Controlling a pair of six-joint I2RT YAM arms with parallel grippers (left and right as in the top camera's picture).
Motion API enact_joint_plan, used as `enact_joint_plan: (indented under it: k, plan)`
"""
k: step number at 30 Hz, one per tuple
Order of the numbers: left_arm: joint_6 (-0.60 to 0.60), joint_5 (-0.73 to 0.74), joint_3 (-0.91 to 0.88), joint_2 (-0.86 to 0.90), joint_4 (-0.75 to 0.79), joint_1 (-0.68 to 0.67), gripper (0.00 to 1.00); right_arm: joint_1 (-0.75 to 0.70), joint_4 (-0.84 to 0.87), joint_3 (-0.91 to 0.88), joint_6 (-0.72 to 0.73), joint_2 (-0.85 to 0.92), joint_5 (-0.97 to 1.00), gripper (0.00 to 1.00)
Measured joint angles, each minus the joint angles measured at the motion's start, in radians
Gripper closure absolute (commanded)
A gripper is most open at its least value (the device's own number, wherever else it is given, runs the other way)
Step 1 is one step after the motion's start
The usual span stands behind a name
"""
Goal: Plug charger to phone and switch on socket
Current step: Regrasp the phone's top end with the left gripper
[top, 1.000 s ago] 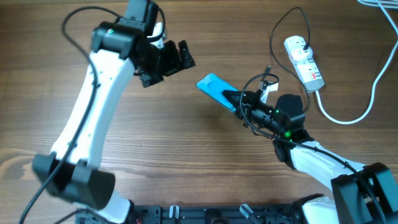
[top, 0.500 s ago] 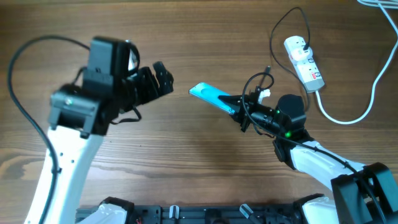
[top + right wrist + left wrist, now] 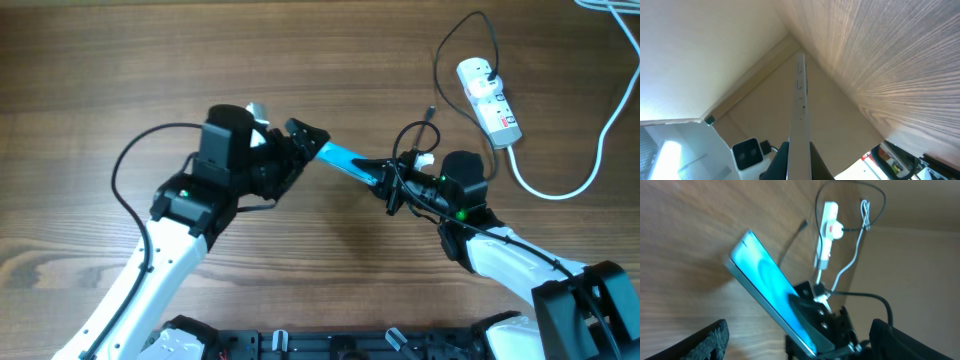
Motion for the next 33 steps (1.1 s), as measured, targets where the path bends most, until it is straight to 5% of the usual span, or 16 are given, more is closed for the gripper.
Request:
enact_joint_plan:
  k: [3, 9, 12, 23, 29, 33]
  plan:
    - [-0.106, -0.019, 0.000, 0.020, 0.003, -0.052, 0.22, 0.027, 0.005, 0.000, 0.000, 0.000, 0.003, 0.96]
    - [-0.291, 0.012, -0.001, 0.149, 0.003, -0.069, 0.20, 0.038, 0.109, 0.000, -0.066, 0.000, 0.054, 0.96]
    - [-0.344, 0.018, -0.002, 0.159, 0.026, -0.069, 0.27, 0.038, 0.137, 0.000, -0.090, 0.000, 0.064, 0.96]
    - [-0.399, 0.023, -0.002, 0.160, 0.085, -0.069, 0.48, 0.095, 0.145, 0.000, -0.102, 0.000, 0.063, 0.96]
    - [-0.400, 0.023, -0.002, 0.160, 0.094, -0.069, 0.76, 0.097, 0.206, 0.000, -0.102, 0.000, 0.063, 0.96]
    - [-0.402, 0.022, -0.002, 0.160, 0.101, -0.069, 0.84, 0.099, 0.195, -0.001, -0.096, 0.002, 0.060, 0.96]
